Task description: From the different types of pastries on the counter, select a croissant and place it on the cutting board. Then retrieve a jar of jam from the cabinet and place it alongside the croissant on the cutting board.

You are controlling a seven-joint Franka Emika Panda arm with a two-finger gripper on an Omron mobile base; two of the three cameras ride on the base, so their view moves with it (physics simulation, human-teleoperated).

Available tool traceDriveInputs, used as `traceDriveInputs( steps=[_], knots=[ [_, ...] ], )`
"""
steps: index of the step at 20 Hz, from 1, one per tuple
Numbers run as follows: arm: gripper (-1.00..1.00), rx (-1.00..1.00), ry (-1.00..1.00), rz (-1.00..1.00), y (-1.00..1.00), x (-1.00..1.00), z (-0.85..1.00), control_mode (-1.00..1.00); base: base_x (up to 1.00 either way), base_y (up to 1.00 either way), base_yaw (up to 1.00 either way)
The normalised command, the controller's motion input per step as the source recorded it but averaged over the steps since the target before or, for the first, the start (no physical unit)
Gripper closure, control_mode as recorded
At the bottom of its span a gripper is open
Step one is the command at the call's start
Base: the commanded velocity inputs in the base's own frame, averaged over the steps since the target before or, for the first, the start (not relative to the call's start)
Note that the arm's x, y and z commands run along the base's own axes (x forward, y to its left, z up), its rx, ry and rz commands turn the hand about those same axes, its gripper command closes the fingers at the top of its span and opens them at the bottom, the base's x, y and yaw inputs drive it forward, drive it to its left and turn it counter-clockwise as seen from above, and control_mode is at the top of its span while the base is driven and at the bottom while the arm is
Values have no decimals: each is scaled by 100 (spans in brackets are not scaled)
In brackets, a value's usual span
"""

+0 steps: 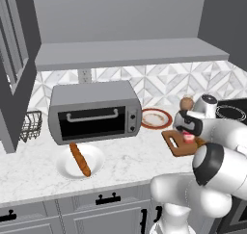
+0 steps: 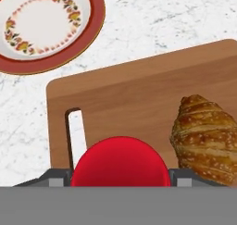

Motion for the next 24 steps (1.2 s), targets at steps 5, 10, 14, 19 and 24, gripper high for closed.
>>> traceDriveInputs(
  steps=[5,10,14,19,24],
  knots=[
    [100,-1,-6,0,0,0,-20,-100,0,0,0],
    [100,0,-6,0,0,2,-5,-100,0,0,0],
    [100,0,-7,0,-2,20,0,-100,0,0,0],
    [100,0,-3,0,-2,21,-2,-100,0,0,0],
    [100,0,-1,0,0,4,-14,-100,0,0,0]
  ],
)
